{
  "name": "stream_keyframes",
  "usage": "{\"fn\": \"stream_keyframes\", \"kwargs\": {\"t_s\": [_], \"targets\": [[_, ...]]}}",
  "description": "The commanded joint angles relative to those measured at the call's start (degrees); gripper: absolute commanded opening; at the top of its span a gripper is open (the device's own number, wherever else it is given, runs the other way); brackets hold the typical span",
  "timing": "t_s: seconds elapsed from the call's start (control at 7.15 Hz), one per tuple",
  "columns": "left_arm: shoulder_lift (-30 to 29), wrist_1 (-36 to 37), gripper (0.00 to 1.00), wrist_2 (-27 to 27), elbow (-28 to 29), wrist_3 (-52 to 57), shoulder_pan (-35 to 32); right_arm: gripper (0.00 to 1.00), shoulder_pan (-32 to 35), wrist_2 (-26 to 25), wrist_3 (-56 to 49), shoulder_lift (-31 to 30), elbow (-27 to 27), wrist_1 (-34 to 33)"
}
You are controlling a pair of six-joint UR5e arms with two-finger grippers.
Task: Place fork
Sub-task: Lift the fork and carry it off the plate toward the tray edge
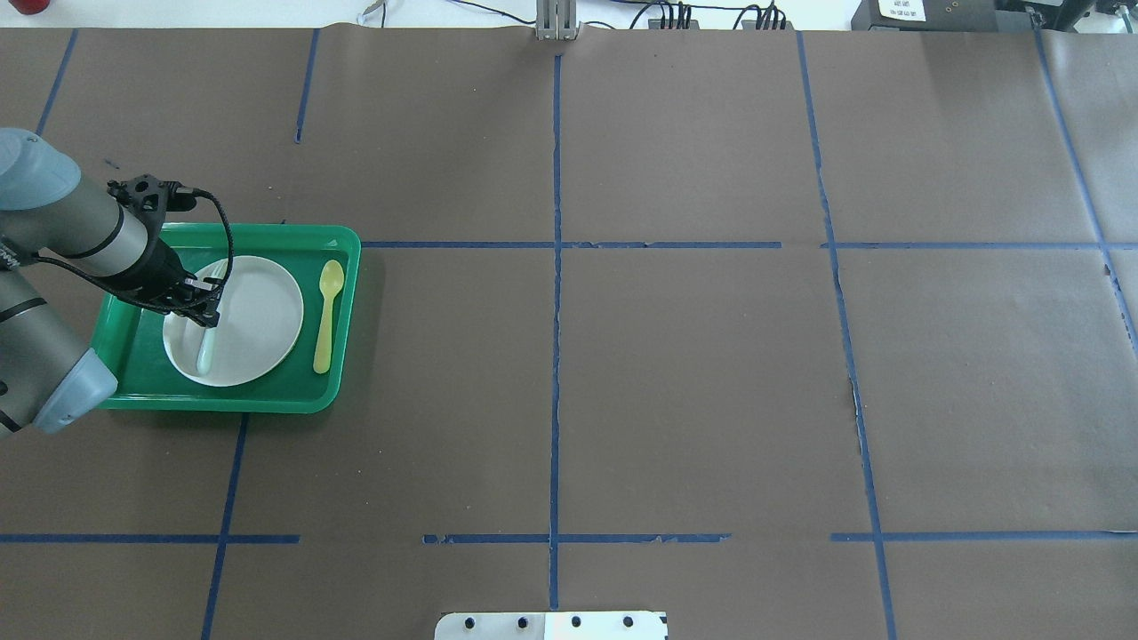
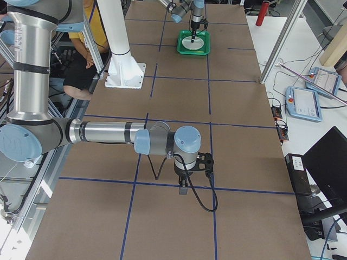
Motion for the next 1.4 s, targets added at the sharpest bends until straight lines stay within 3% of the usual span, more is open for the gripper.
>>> {"fn": "stream_keyframes", "kwargs": {"t_s": [0.0,0.14,0.7,0.84,1.26], "targets": [[-0.20,0.01,0.30,0.00,0.14,0.00,0.00,1.00,0.00,0.00,-0.05,0.00,0.00,0.00],[-0.11,0.01,0.00,0.00,-0.12,-0.09,-0.09,1.00,0.00,0.00,-0.05,0.00,0.00,0.00],[0.77,-0.17,0.00,0.00,-2.40,0.70,-0.87,1.00,0.00,0.00,0.04,0.00,0.00,0.00],[3.21,-0.26,0.00,-0.17,-4.24,1.14,-1.40,1.00,0.00,0.00,0.04,0.00,0.00,0.00],[6.57,0.27,0.00,-0.26,-4.96,11.15,-7.89,1.00,0.00,0.00,-0.05,0.00,0.00,0.00]]}}
